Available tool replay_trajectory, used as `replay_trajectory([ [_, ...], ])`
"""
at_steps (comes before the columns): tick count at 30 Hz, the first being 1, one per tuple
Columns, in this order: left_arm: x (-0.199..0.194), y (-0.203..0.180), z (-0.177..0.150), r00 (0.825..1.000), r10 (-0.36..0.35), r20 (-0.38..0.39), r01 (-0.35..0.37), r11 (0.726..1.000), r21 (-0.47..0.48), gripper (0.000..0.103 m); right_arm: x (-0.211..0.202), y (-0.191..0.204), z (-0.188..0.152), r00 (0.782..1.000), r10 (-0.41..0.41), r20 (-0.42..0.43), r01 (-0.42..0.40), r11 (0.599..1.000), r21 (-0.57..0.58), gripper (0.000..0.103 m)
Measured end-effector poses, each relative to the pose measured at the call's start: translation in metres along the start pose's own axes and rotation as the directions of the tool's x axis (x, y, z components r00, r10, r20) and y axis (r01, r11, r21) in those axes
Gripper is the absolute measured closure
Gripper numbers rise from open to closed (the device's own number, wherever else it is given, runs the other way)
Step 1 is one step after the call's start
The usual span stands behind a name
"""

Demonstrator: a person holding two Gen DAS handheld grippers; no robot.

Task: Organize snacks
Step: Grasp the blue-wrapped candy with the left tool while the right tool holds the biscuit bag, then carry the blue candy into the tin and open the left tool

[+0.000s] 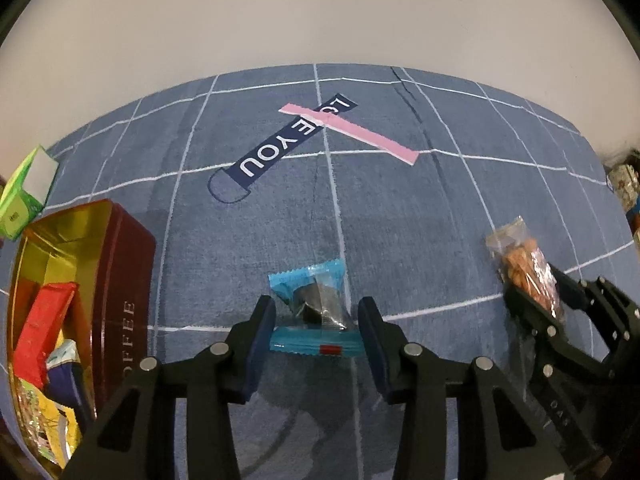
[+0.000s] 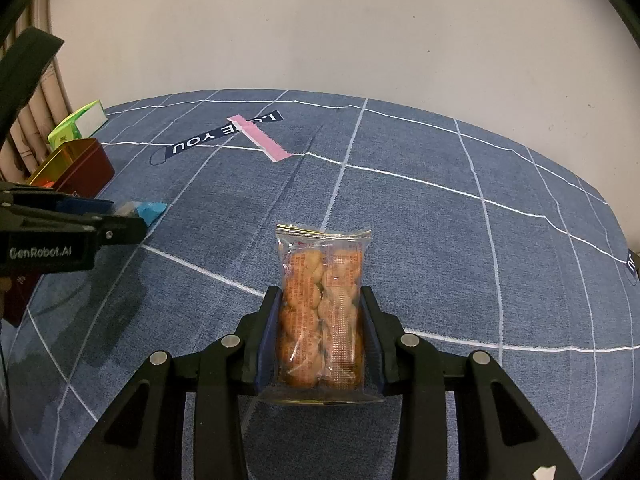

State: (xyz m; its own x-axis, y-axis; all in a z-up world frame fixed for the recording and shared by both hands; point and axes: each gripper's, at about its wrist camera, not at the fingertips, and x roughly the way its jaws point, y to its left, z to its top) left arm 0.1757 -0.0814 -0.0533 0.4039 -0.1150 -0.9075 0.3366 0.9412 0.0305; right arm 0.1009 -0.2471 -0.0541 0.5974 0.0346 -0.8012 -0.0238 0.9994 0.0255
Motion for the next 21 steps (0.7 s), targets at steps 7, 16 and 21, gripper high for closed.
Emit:
replay_trajectory([
  [7,-0.01,0.003,-0.005,1.0,0.007,0.016,-0.007,1.0,-0.004,0.059,0.001,0.001,0.001,1.0,-0.001,0.0,0.001,1.0,-0.002,0.068],
  [16,-0.016,0.008,-0.027,1.0,0.012,-0.016,-0.012,1.0,-0.01,0.059,0.002,0.002,0.002,1.0,-0.005,-0.001,0.005,1.0,-0.006,0.068],
  [21,-0.021,0.015,-0.047,0.999,0.005,-0.036,-0.005,1.0,-0.025,0.059,0.003,0.002,0.001,1.0,-0.008,-0.001,0.008,1.0,-0.007,0.068],
])
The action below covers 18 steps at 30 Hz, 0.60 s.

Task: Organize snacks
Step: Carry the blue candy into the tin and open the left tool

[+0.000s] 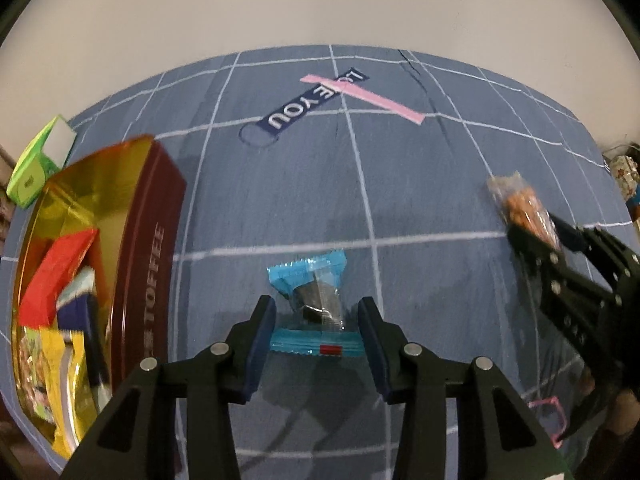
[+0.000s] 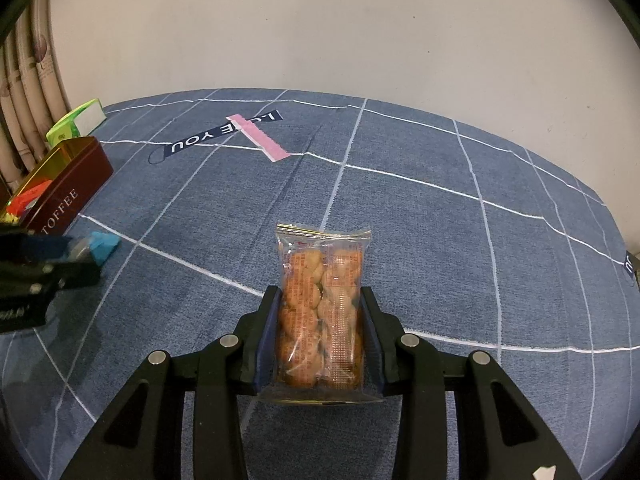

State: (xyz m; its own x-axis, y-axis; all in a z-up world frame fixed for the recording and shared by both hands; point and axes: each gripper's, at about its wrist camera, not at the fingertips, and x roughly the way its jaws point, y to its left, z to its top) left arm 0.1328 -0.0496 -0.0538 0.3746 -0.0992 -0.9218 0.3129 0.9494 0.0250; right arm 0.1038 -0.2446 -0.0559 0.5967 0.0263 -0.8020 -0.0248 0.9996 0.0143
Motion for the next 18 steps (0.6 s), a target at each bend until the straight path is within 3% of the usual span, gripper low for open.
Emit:
replay_trajectory([
  [7,-0.005,0.001,-0.02,0.999,-0.001,-0.032,0.002,1.0,0.013,0.059,0.0,-0.001,0.0,1.0,0.001,0.0,-0.001,1.0,-0.001,0.067],
  [18,0.004,0.008,-0.013,0.995,-0.008,-0.098,0.002,0.998,-0.059,0.054,0.001,-0.001,0.0,1.0,0.001,0.0,-0.001,1.0,-0.001,0.066],
])
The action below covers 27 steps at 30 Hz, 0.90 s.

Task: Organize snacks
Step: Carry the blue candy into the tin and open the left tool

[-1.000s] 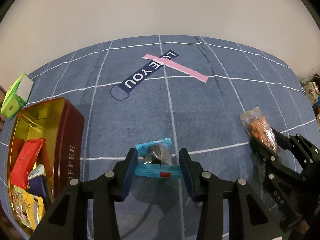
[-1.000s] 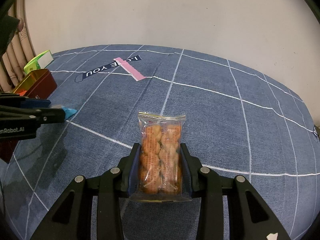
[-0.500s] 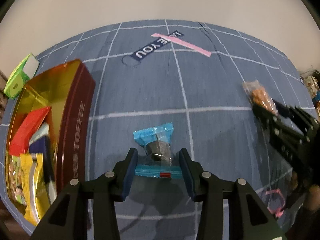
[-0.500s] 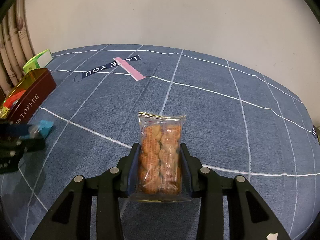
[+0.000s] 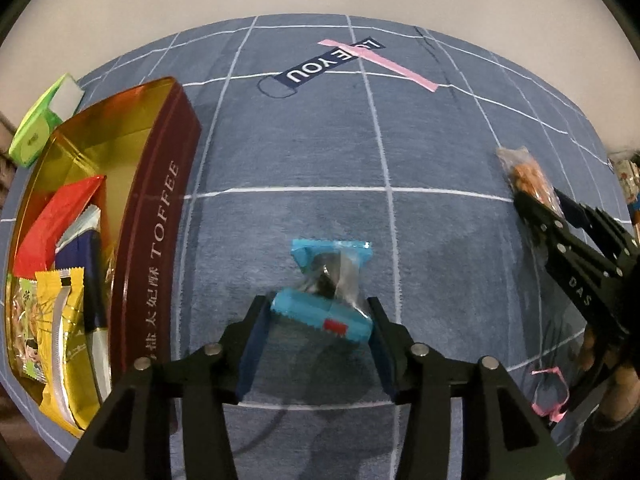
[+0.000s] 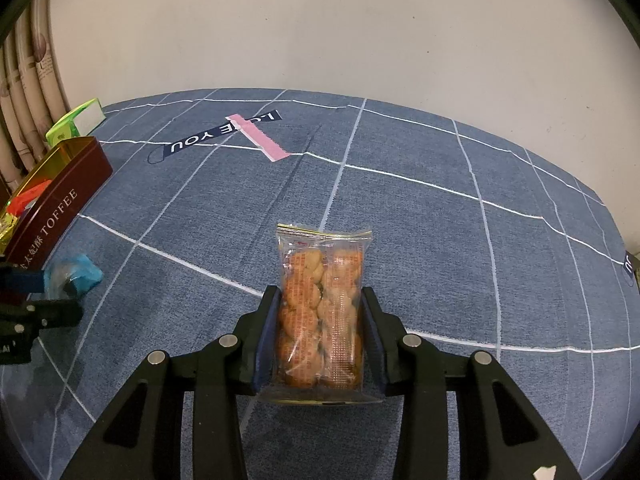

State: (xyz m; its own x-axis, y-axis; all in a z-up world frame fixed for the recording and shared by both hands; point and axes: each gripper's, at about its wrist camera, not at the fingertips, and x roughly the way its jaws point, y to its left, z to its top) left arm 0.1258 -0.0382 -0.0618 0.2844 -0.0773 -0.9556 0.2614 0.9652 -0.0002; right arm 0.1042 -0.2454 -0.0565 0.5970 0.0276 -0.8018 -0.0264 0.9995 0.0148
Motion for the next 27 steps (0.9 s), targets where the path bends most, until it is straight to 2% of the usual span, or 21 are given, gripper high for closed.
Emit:
replay_trajectory([
  [8,-0.004,0.007,0.003,0.999,-0.023,-0.035,0.021,0.999,-0.039,0.054,0.0,0.001,0.0,1.0,0.0,0.0,0.0,1.0,-0.001,0.066],
  [14,-0.018,0.007,0.004,0.999,-0.023,-0.027,0.023,1.0,-0.002,0.046,0.0,0.001,0.0,1.0,-0.001,0.0,0.001,1.0,-0.001,0.066],
  [18,-0.019,0.01,0.016,1.0,0.003,-0.009,-0.003,1.0,0.004,0.046,-0.001,0.0,-0.001,1.0,-0.001,0.001,0.001,1.0,-0.001,0.066],
  [24,-0.012,0.013,0.029,0.999,-0.022,-0.025,0.022,1.0,0.0,0.047,0.001,0.0,-0.001,1.0,-0.003,0.0,0.003,1.0,0.0,0.065],
  [26,-0.011,0.011,0.03,1.0,-0.016,-0.026,0.016,1.0,0.006,0.049,0.001,0.001,0.0,1.0,-0.003,0.0,0.003,1.0,0.0,0.065],
  [27,-0.01,0.009,0.028,0.999,-0.02,-0.027,0.021,1.0,0.01,0.056,0.001,0.001,0.0,1.0,-0.003,0.0,0.003,1.0,0.0,0.065],
])
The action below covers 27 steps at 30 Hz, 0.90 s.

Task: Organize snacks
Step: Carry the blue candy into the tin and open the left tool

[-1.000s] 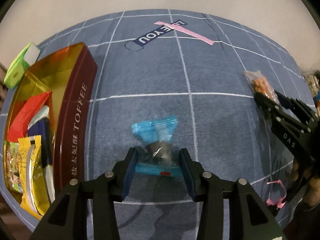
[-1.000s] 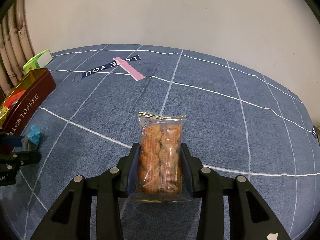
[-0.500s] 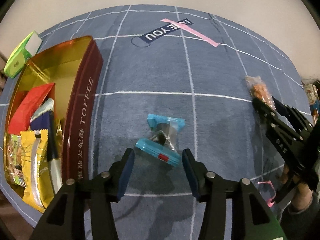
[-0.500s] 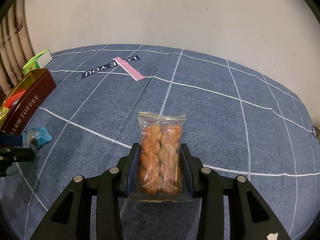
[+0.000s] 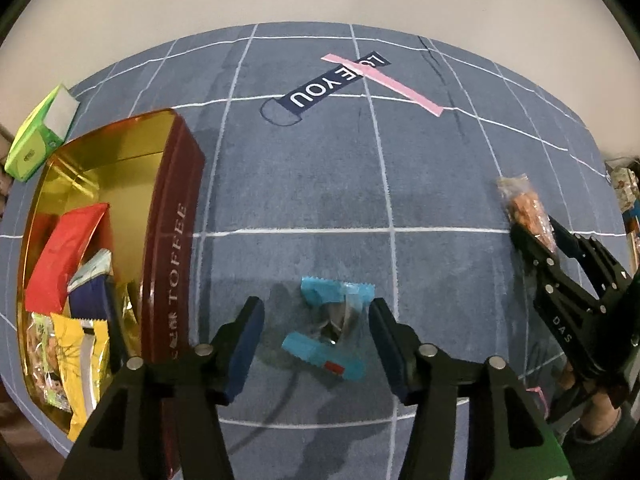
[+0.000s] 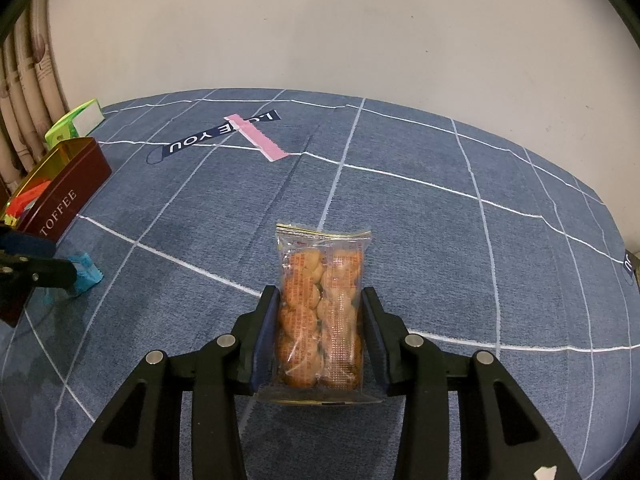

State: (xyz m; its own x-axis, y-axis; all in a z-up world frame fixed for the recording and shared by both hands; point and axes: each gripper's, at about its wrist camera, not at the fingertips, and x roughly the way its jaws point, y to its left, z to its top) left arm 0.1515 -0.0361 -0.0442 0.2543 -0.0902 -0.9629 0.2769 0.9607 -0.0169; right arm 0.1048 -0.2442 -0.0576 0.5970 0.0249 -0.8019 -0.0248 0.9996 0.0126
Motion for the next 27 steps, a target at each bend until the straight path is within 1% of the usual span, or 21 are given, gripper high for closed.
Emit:
replay_trajectory([
  [2,0.0,-0.001,-0.003,1.0,-0.016,-0.008,0.016,1.0,-0.002,0.065,0.0,0.0,0.0,1.0,0.0,0.0,0.0,1.0,0.0,0.065],
  [4,0.0,-0.002,-0.003,1.0,-0.028,-0.009,0.028,1.0,0.0,0.069,0.0,0.0,0.0,1.0,0.0,0.0,0.0,1.0,0.0,0.065],
  [9,0.011,-0.009,-0.006,1.0,-0.006,-0.029,0.007,0.999,0.031,0.069,0.0,0.0,0.0,1.0,0.0,0.0,0.0,1.0,0.0,0.065],
  [15,0.012,-0.008,-0.009,1.0,-0.014,-0.014,0.014,1.0,0.021,0.07,0.0,-0.001,0.0,1.0,-0.002,-0.001,0.002,1.0,0.001,0.064],
  [19,0.013,-0.008,-0.009,1.0,0.0,0.0,0.0,1.0,0.022,0.073,0.0,-0.001,0.001,1.0,-0.003,-0.001,0.003,1.0,0.0,0.064],
  [27,-0.002,-0.006,-0.018,1.0,-0.006,0.02,0.006,1.0,0.021,0.074,0.001,-0.001,0.002,1.0,-0.003,0.0,0.003,1.0,0.0,0.063],
])
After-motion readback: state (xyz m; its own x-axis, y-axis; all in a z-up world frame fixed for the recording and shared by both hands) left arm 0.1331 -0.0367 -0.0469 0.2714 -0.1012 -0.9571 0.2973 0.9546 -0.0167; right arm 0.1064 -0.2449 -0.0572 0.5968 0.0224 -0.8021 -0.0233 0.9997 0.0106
